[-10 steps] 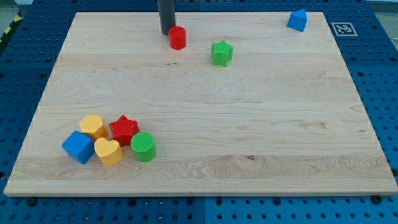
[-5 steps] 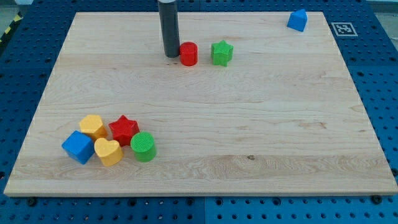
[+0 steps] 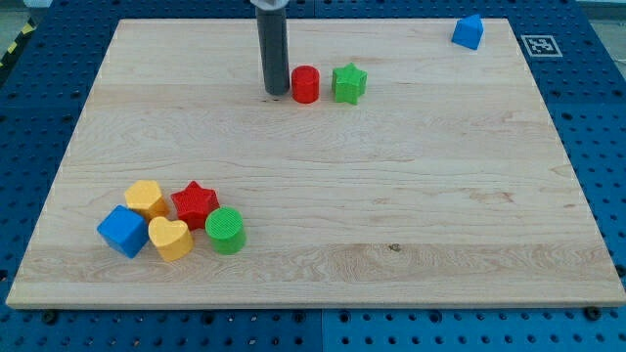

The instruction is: Slide the red circle to the center

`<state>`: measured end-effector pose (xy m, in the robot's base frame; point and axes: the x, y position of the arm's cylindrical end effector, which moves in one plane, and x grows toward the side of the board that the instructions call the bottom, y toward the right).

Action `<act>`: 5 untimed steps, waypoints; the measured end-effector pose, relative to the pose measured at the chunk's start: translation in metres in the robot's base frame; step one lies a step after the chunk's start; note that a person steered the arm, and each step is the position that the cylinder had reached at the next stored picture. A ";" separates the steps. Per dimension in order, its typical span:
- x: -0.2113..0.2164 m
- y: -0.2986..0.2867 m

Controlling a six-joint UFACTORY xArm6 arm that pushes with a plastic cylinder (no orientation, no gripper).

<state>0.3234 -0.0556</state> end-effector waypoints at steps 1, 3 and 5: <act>-0.006 0.016; 0.016 0.045; 0.043 0.080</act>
<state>0.3665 0.0245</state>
